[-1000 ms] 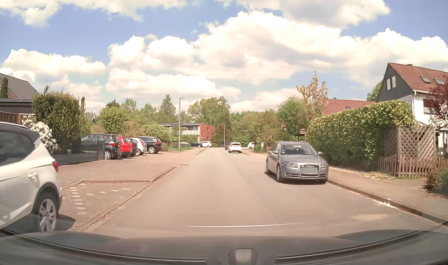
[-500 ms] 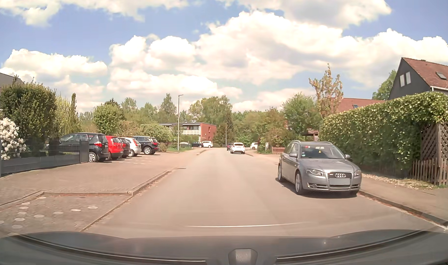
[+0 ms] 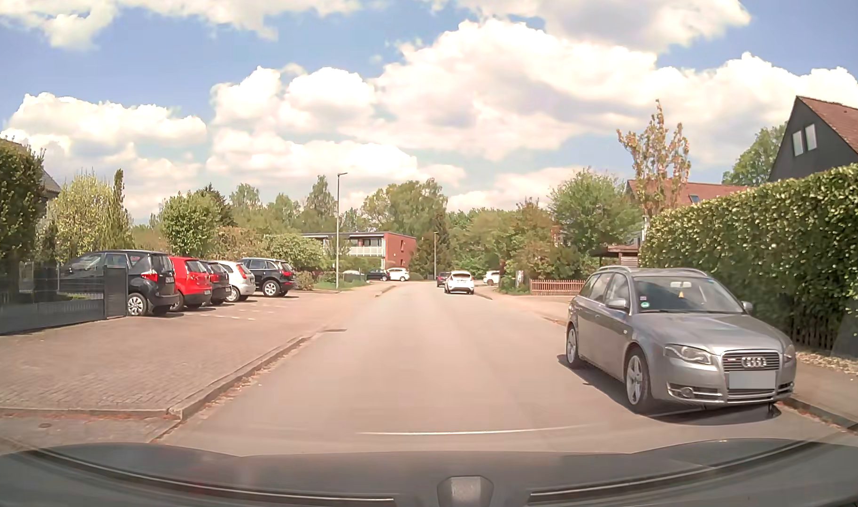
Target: Follow the waypoints while adhering to traffic rules and regulations
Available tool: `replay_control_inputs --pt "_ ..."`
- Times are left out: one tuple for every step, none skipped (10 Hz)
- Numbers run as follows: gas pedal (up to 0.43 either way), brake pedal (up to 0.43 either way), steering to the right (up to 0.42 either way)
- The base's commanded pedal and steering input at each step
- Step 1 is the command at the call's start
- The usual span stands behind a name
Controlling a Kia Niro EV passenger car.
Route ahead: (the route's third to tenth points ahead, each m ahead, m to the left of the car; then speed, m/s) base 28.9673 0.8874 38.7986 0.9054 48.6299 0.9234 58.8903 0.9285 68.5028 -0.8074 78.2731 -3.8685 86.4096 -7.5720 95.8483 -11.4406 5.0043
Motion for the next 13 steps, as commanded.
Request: replay_control_inputs --pt "0.008 0.0 -0.008" --pt "0.008 0.0 -0.008" --pt "0.008 0.0 -0.007" --pt "0.008 0.0 -0.007" --pt "0.008 0.0 -0.008" --pt "0.008 0.0 -0.009" --pt "0.008 0.0 -0.008" --pt "0.02 0.0 -0.004" --pt "0.028 0.0 -0.001" --pt "0.039 0.0 0.004" --pt "0.039 0.0 0.009" --pt "0.039 0.0 0.011" --pt "0.039 0.0 0.011"
